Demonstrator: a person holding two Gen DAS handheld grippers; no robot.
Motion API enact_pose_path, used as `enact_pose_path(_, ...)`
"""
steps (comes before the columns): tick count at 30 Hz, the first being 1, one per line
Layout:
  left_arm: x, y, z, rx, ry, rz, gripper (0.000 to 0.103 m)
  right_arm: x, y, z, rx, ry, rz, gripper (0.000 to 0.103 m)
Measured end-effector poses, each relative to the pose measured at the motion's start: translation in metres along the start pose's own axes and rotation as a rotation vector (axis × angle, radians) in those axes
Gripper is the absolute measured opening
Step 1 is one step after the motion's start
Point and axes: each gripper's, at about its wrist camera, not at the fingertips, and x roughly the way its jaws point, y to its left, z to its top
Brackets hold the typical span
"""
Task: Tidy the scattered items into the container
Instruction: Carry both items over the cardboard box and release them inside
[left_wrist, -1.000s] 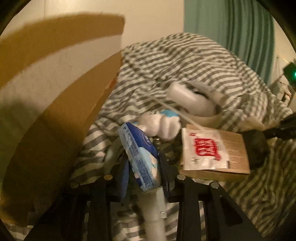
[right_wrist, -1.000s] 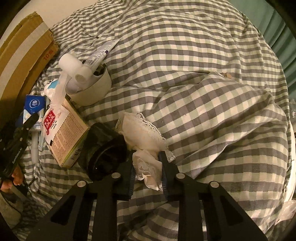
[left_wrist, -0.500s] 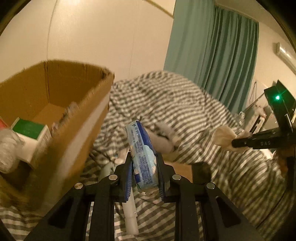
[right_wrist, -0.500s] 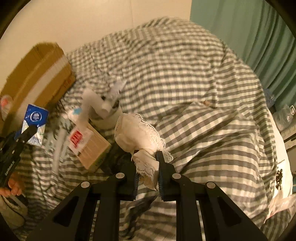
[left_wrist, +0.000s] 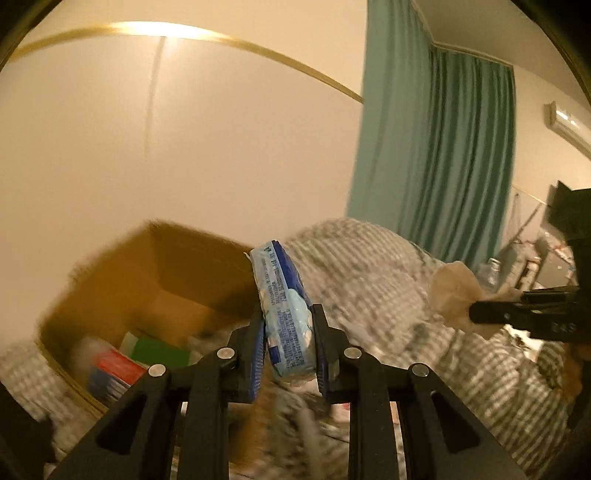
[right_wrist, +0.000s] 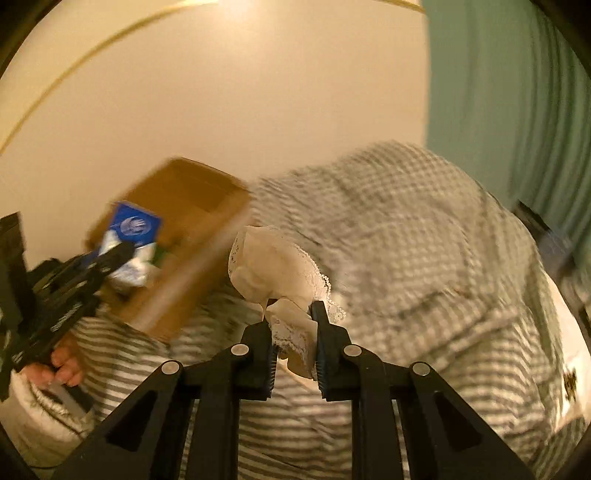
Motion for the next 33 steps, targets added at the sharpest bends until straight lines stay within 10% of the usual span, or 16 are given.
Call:
enact_pose_path(8,0.022,0.098,0.004,-0.110,0.004,0.182,0.023,0.055,0.102,0.059,-0.108,-0.019,0.181,0.016)
enact_pose_path(18,0.067,0.125,-0.014,-0.080,0.083,0.207,0.026,0.173,0.149,0.085,-0.071,0.059,0.237,0.023)
enact_pose_path(21,0.064,0.124,-0.014,-0.061,0.084,0.218,0.048,0.180,0.141,0.087,-0.018,0.052,0.250,0.043)
enact_pose_path(23,0.054,0.119,-0.011,-0.058,0.046,0.244,0.085,0.174,0.137,0.088,0.001,0.039,0.255,0.045)
enact_pose_path(33,0.007,0.069,-0.017,-0.048,-0.030,0.219,0.091,0.082,0.080,0.058,-0.009,0.008,0.117,0.046)
